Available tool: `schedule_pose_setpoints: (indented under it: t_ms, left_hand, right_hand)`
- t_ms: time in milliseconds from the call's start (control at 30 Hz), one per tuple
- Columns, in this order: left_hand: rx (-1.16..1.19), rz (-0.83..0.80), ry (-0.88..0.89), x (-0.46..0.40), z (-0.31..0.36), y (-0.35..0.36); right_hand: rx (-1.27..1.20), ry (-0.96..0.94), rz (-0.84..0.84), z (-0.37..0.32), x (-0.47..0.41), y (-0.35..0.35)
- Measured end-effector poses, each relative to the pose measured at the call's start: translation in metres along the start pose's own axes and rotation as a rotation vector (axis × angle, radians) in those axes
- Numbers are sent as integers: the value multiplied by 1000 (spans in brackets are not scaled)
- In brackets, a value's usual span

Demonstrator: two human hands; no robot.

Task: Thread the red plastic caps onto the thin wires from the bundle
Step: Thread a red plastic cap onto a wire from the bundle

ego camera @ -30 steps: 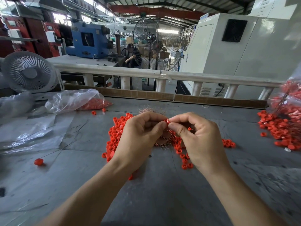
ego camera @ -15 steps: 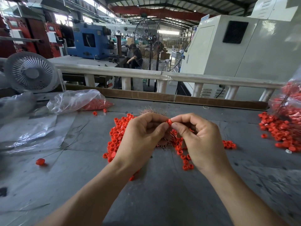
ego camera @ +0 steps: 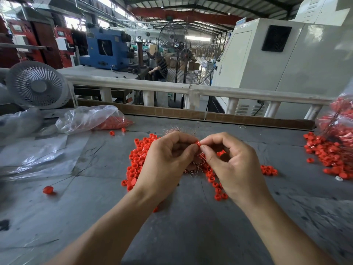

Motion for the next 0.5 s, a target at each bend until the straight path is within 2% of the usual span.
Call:
schedule_pose_setpoints:
  t_ms: [500]
  left_hand:
    - [116,-34,-101,-2,-1,0]
  right_hand:
    - [106,-208,-81,-1,-7,-10]
Point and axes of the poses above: each hand's wrist, its own x-axis away from the middle knuckle, its own y-axis out of the palm, z = x × y, the point moved 2 cm from there along -x, towards the middle knuckle, and after that the axes turned 3 degrees about z, right-handed, at the moved point
